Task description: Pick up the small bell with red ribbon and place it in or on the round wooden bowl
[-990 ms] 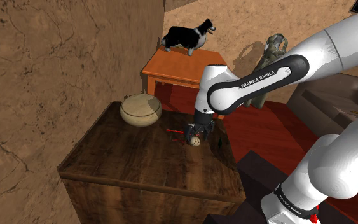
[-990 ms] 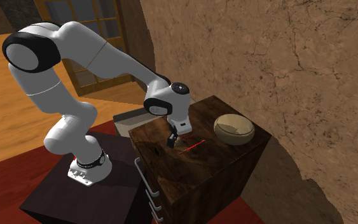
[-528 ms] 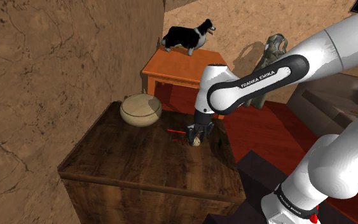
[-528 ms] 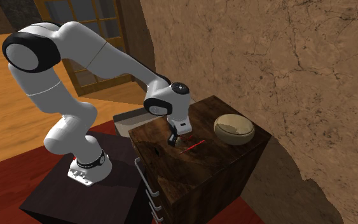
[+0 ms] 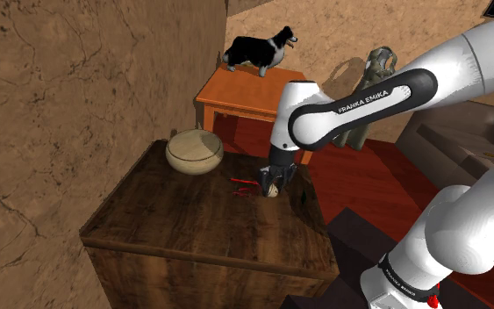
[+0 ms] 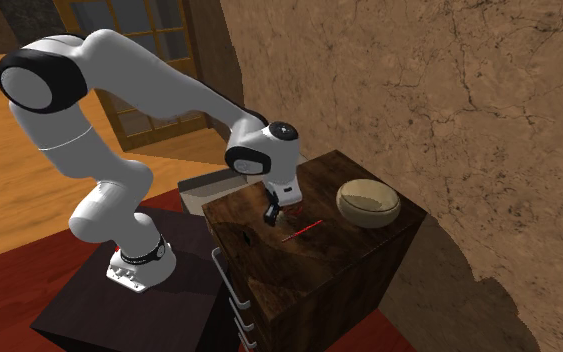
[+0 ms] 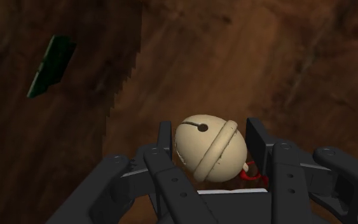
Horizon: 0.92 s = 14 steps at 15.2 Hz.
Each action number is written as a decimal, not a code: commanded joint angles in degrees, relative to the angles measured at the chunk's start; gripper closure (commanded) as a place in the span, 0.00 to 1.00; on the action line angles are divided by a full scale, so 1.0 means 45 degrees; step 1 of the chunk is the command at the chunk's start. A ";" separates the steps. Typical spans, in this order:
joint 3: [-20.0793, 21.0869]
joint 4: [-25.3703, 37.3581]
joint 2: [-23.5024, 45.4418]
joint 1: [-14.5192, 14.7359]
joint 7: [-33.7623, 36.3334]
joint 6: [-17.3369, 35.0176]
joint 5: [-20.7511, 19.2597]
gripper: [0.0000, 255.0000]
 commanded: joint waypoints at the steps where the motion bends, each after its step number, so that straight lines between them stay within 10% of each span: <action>1: -0.0029 0.0151 -0.0244 -0.0005 0.0019 -0.0398 -0.0006 1.00; 14: -0.0224 0.1389 -0.1485 -0.0038 0.0187 -0.2867 -0.0094 1.00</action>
